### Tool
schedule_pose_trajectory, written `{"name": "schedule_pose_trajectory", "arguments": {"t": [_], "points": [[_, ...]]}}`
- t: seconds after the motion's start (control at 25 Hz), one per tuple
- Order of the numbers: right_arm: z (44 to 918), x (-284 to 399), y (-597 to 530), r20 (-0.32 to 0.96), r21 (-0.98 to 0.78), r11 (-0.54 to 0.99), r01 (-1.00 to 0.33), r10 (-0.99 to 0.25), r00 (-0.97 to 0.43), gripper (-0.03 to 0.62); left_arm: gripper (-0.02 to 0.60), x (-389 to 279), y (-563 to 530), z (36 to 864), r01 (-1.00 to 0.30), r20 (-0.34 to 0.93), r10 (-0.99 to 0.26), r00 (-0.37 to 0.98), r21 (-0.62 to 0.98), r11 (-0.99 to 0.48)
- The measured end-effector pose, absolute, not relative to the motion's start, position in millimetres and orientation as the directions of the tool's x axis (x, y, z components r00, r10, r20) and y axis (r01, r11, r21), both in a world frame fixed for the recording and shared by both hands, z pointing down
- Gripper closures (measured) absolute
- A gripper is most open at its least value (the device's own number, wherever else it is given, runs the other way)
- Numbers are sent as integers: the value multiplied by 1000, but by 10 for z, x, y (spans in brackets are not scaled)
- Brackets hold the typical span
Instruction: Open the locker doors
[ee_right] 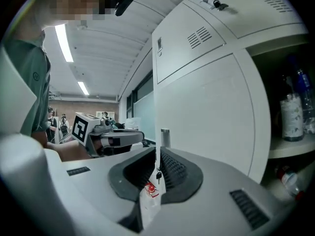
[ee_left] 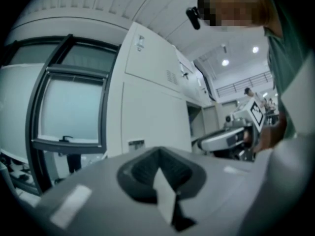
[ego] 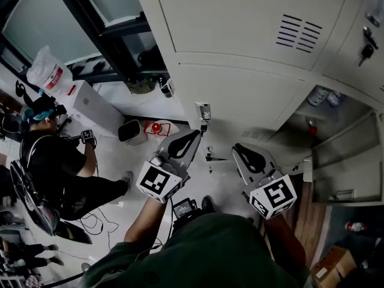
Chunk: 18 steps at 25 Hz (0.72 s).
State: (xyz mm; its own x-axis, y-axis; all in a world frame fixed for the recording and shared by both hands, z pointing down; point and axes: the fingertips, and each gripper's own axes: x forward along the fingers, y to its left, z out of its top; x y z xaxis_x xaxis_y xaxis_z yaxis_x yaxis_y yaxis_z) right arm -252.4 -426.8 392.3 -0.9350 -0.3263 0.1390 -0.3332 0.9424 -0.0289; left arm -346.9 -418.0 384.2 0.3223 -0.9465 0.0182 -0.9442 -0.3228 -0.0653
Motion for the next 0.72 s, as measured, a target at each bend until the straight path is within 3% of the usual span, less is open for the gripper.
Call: {"name": "schedule_pose_trajectory", "arguments": {"t": [0.48,0.72], "points": [[4198,-3384,-4547,159,2,937,-350,-346,-925,571,578,-3907,-4319,4023,-932,-7,-936,353,-95,-351],[4292,-3578,-4682,205,71,911,-406,-411,-888,566,578,-4000,-4406,4092,-928,10,-931,365,-79,-365]]}}
